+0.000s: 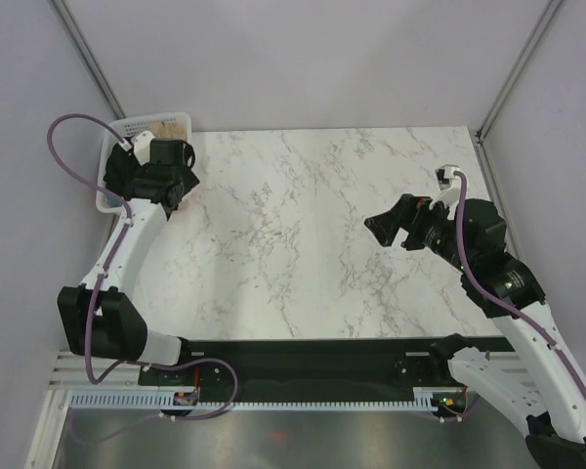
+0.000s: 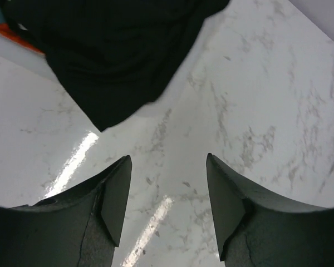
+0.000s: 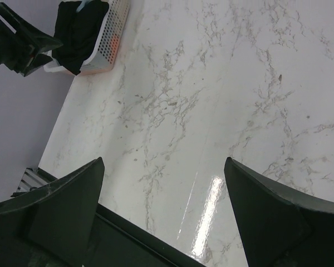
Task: Fold and stack the t-shirts
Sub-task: Grab the tshirt from the pile
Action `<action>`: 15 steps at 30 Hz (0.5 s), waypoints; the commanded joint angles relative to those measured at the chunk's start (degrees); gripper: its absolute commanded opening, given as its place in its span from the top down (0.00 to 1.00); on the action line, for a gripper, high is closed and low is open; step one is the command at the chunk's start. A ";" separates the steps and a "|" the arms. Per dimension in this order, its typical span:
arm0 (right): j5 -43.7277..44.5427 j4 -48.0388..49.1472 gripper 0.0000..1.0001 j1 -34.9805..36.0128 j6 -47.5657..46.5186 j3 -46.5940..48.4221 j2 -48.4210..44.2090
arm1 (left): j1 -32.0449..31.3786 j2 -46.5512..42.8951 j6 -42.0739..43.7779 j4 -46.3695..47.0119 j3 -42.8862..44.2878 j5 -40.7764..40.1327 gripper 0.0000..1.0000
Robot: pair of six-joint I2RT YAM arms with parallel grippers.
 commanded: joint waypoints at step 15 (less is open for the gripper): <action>0.91 2.81 0.02 0.08 -4.35 0.92 -2.34 | 15.83 22.51 0.02 1.99 17.95 -7.52 0.36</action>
